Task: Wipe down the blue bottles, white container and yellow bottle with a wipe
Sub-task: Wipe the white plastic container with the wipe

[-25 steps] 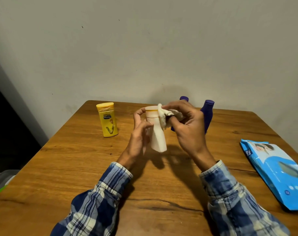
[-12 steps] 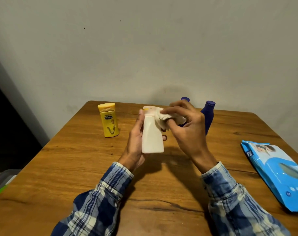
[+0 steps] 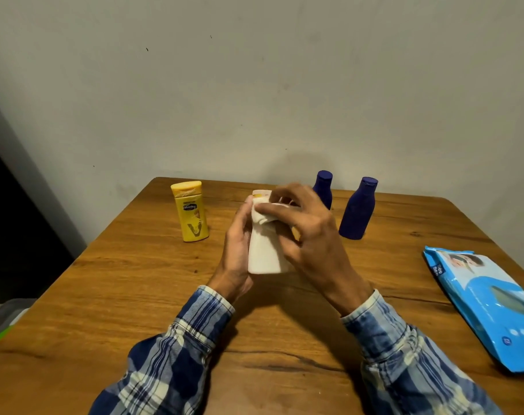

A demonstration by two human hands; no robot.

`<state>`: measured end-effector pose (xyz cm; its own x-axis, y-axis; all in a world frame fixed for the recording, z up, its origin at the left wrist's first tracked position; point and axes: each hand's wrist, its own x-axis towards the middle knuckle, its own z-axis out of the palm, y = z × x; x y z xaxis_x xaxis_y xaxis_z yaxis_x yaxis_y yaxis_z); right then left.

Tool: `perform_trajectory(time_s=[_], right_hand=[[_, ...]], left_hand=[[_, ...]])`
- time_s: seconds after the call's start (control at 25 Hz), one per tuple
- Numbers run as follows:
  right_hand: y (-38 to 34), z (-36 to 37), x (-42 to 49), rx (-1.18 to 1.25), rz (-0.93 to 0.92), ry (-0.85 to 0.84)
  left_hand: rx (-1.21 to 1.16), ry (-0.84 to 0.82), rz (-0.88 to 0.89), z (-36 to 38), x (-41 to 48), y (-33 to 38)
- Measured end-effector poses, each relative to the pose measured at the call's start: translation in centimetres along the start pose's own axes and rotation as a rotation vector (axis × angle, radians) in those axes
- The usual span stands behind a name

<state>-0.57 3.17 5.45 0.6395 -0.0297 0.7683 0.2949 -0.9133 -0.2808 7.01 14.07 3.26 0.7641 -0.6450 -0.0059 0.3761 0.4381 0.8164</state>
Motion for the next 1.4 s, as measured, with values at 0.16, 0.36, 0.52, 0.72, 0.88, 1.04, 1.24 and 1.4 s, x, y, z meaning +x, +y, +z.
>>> perform_trajectory(time_s=[0.16, 0.36, 0.52, 0.72, 0.88, 1.04, 1.24, 1.4], right_hand=[[-0.3, -0.3, 0.3, -0.048, -0.011, -0.031], [-1.4, 0.0, -0.1, -0.093, -0.141, -0.251], [-1.1, -0.5, 0.1, -0.025, -0.075, -0.237], [-1.1, -0.4, 0.0, 0.017, -0.092, -0.199], [0.9, -1.3, 0.5, 0.137, 0.172, 0.115], [1.0, -1.0, 0.2, 0.175, 0.106, 0.065], [1.3, -1.3, 0.5, 0.181, 0.157, 0.181], [1.0, -1.3, 0.4, 0.185, 0.05, -0.066]], left_hand=[[0.1, 0.057, 0.034, -0.4, 0.4, -0.2], [-0.065, 0.06, 0.031, -0.9, 0.7, 0.0], [-0.088, 0.052, 0.041, -1.0, 0.7, 0.1], [-0.214, -0.017, -0.043, -0.3, 0.3, 0.4], [-0.087, -0.026, -0.069, -0.6, 0.6, 0.5], [0.017, 0.027, -0.041, -1.2, 1.2, 0.4], [0.105, 0.013, 0.044, -1.0, 1.0, 0.2], [0.028, 0.09, 0.048, -1.4, 1.5, 0.3]])
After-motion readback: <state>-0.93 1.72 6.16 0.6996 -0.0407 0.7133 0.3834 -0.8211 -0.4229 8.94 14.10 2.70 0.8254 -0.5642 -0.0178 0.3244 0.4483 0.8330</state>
